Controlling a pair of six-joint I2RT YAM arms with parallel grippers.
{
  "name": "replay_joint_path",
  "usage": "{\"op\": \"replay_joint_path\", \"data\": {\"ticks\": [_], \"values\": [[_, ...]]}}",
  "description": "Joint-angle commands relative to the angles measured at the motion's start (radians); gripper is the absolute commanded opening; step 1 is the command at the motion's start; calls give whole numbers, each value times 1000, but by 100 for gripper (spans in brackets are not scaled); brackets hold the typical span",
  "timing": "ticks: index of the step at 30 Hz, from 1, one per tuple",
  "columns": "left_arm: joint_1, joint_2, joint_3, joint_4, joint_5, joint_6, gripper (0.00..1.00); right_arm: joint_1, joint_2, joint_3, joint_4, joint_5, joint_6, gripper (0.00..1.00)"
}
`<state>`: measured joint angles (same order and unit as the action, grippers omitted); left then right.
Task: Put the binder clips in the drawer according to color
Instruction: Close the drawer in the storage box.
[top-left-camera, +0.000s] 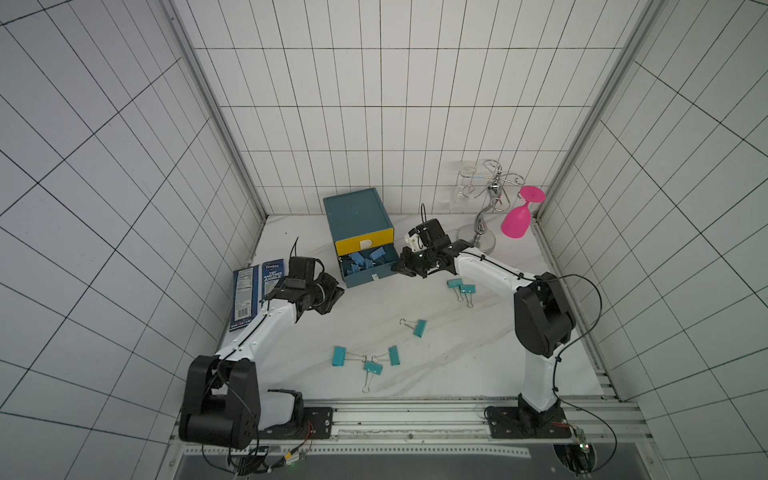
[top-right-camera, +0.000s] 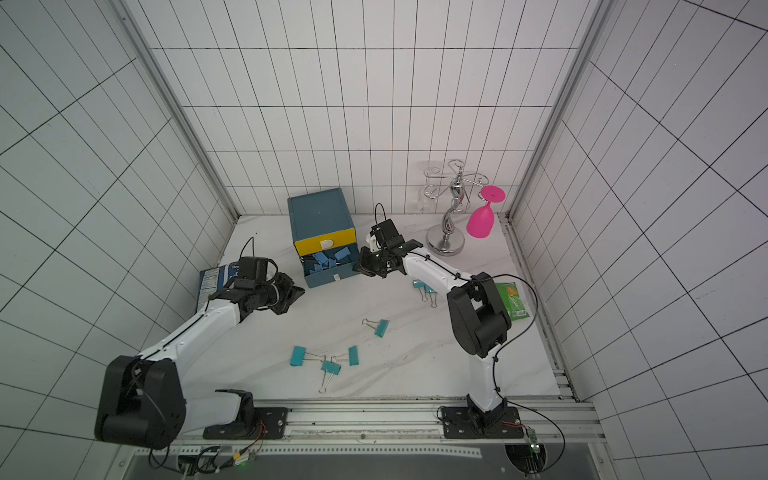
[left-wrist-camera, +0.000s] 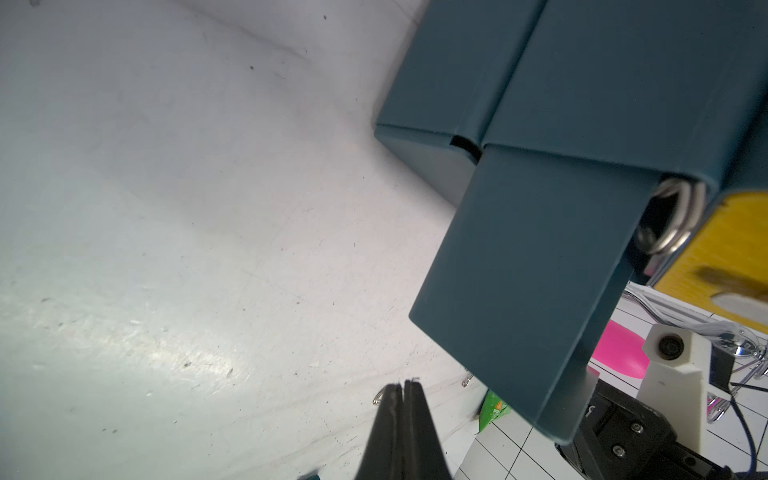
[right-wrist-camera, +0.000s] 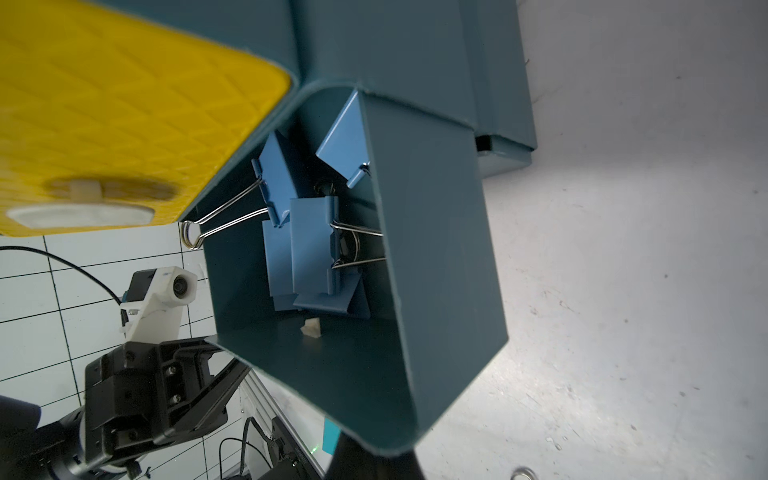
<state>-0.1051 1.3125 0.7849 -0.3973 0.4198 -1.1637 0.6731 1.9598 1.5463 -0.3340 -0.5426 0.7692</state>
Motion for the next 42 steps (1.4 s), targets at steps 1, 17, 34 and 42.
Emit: {"op": "replay_joint_path", "data": {"ticks": [1, 17, 34, 42], "values": [[7, 29, 36, 50, 14, -2, 0, -12, 34, 44, 20, -19, 17, 0], [81, 162, 126, 94, 54, 7, 0, -20, 145, 148, 57, -46, 84, 0], [99, 189, 168, 80, 74, 27, 0, -35, 241, 152, 381, -63, 395, 0], [149, 137, 162, 21, 90, 73, 0, -33, 271, 130, 522, -52, 503, 0]]}}
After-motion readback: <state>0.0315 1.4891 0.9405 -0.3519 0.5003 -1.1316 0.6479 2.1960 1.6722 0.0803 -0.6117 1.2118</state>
